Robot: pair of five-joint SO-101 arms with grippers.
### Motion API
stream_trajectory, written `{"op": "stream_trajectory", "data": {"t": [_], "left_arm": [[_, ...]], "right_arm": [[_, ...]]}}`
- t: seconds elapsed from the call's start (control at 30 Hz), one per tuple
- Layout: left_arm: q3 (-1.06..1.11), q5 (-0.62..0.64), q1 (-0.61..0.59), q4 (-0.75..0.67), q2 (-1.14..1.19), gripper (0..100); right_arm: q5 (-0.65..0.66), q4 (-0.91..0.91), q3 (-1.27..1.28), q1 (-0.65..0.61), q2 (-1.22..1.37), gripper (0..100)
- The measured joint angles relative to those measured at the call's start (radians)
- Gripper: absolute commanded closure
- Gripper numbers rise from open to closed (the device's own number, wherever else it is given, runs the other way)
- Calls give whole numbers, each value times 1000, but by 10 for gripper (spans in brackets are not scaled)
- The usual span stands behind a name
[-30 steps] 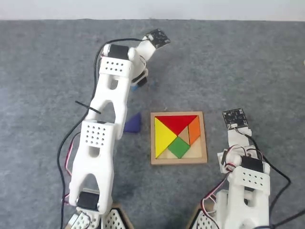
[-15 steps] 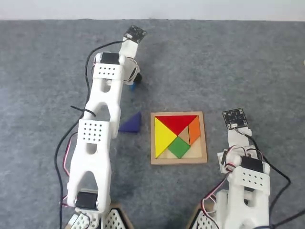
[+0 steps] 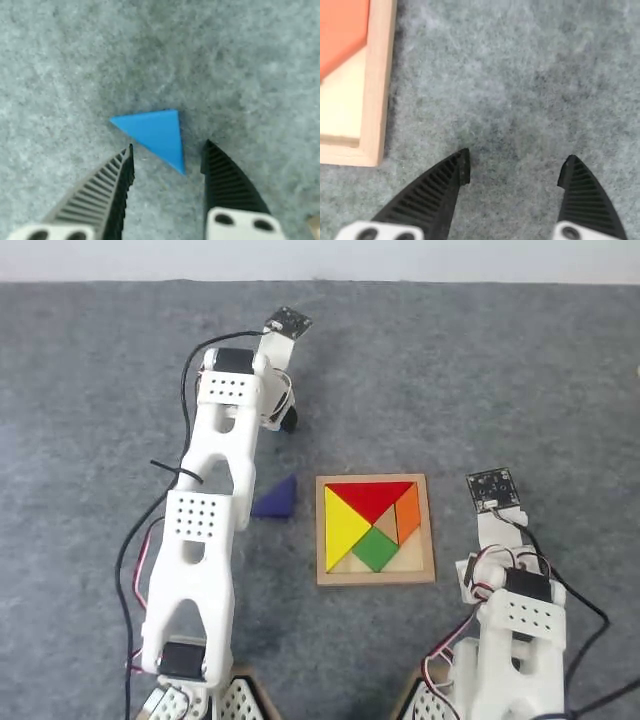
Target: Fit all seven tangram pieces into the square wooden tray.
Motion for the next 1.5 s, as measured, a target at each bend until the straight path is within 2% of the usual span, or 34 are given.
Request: {"op": "stream_trajectory", "data": {"t": [0.23,0.4,0.53,0.67,0.8,0.93,1.1,1.27,1.5], "left_arm": [[-43,143,-2,-57,3,754],[-161,172,-9,-68,3,758],[-193,215,-26,-167,3,773],[-89,210,-48,-281,2,777],[41,147,-37,-299,3,779],[41,74,-37,-207,2,780],[-21,48,-37,-2,2,804],[-35,37,-48,133,2,805],[54,54,-107,161,-43,805]], "right_arm": [[0,0,0,0,0,703],[0,0,0,0,0,703],[0,0,0,0,0,703],[0,0,0,0,0,703],[0,0,0,0,0,703],[0,0,0,0,0,703],[0,0,0,0,0,703],[0,0,0,0,0,703],[0,0,0,0,0,703]]}}
